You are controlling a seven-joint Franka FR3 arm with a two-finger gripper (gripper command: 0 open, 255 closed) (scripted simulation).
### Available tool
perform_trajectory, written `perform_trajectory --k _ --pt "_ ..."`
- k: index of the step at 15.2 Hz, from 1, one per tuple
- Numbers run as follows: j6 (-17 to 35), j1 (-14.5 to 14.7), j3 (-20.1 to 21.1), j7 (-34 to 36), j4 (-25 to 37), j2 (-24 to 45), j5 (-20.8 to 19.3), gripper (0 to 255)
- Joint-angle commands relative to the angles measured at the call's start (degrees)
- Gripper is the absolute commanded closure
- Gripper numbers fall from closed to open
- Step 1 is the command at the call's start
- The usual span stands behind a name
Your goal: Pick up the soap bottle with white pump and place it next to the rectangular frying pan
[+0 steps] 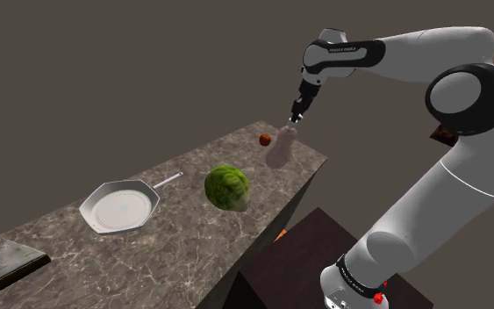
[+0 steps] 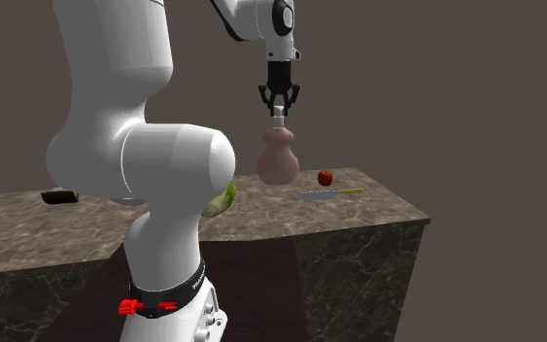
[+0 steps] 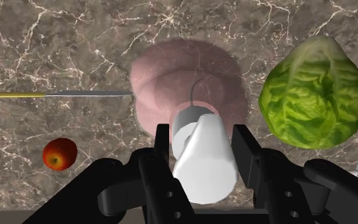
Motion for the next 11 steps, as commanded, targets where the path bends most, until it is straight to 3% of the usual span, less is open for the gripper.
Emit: perform_trajectory --k 1,11 --pt "-1.6 0.1 0.1 0.1 1.5 -0.2 0.0 255" --pt "-9.3 0.1 0.1 0.3 8.9 -0.5 -0.1 255"
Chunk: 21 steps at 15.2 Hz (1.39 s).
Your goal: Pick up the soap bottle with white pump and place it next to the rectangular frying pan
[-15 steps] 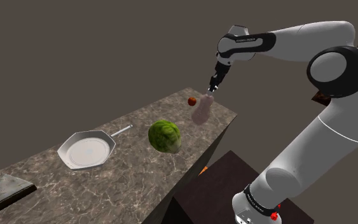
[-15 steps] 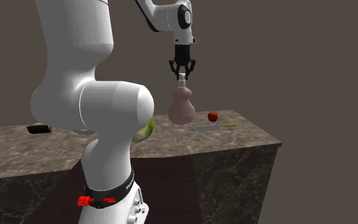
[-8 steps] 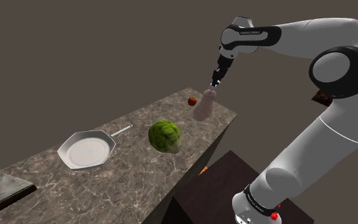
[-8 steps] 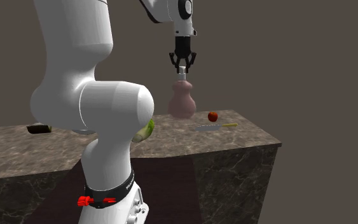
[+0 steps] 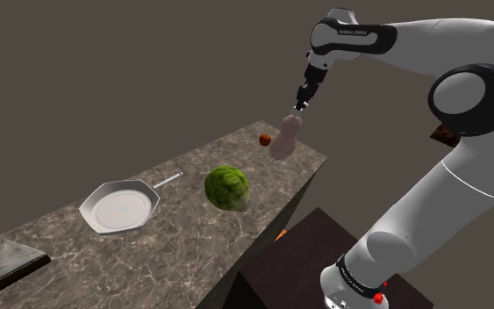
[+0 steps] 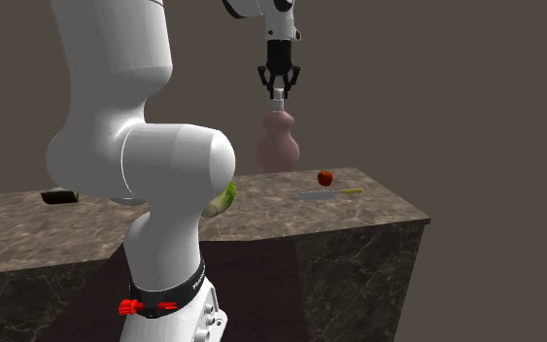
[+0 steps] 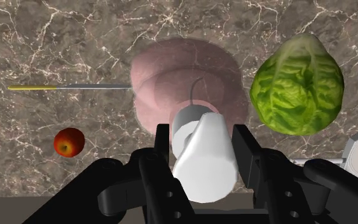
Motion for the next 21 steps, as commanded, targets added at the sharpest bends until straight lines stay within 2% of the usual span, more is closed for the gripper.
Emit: perform_trajectory --k 1,21 --pt "-1.7 0.0 0.0 -0.1 2.1 0.3 0.1 255" --pt "-18.4 -0.5 -0.5 -1.0 22.7 4.5 1.5 255"
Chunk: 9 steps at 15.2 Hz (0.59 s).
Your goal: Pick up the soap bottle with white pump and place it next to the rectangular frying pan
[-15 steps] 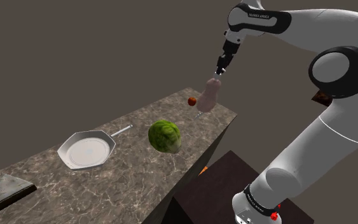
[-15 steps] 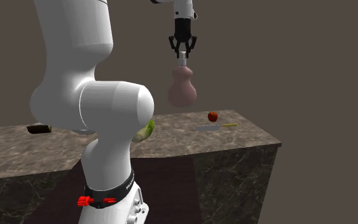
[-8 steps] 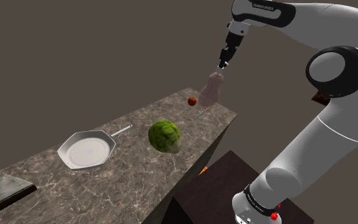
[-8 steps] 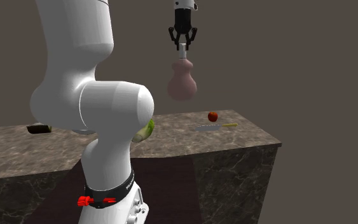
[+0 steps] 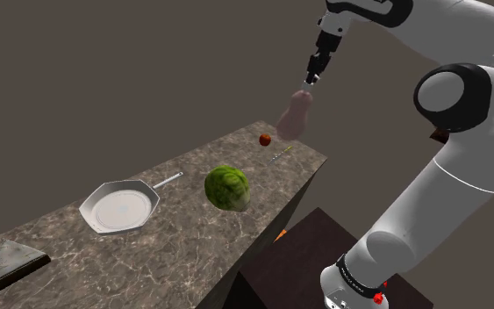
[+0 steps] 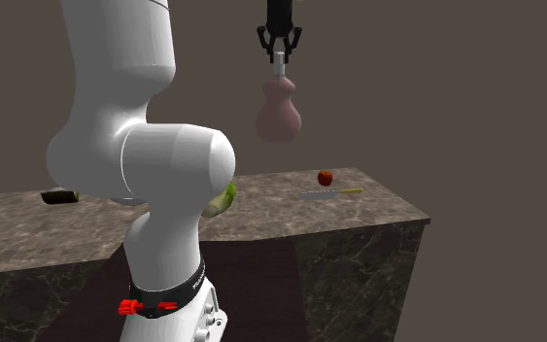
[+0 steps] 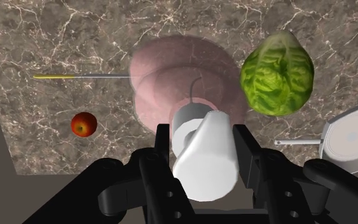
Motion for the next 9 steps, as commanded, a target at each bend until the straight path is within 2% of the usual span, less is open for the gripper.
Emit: perform_trajectory --k 1,9 --pt "-2.0 -0.2 -0.2 -0.2 2.9 0.9 0.3 255" --pt "-10.0 -1.2 -0.8 -1.1 15.1 5.3 1.9 255"
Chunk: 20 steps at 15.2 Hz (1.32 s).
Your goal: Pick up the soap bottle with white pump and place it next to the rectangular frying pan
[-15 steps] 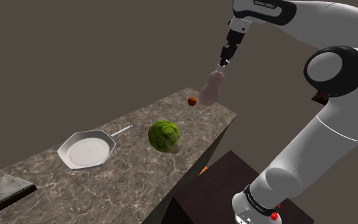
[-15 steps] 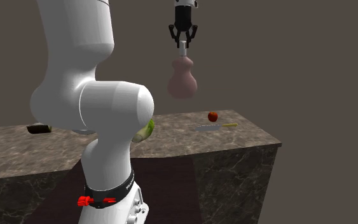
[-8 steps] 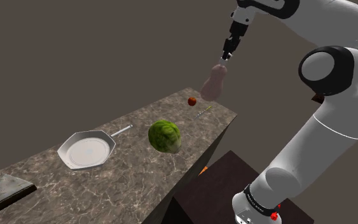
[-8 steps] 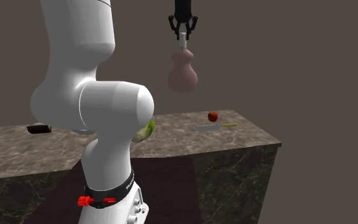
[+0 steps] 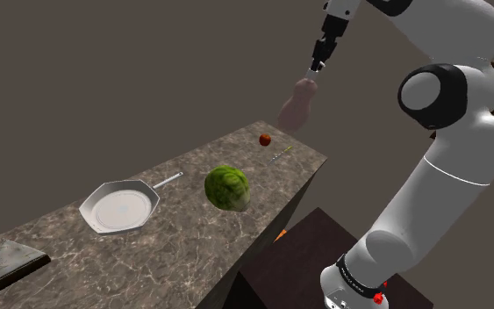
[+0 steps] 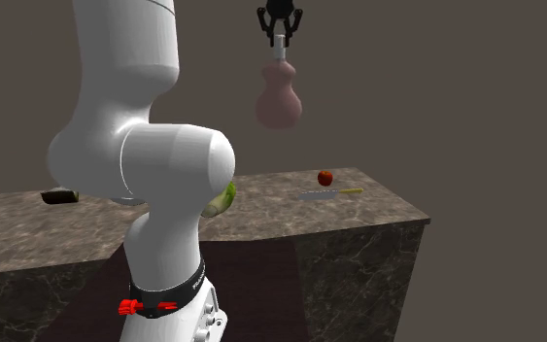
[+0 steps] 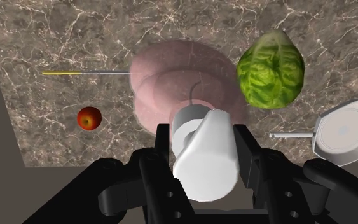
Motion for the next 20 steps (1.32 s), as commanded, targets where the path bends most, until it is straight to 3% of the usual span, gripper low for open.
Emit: perform_trajectory --k 1,10,20 --pt "0.2 1.0 0.7 1.4 -1.5 -1.4 -0.6 255" --pt "9.1 8.1 7.7 14.9 -21.3 -12.8 -3.9 255" --pt "16.2 13.6 15.7 28.6 -33.3 -17.6 -3.7 255"
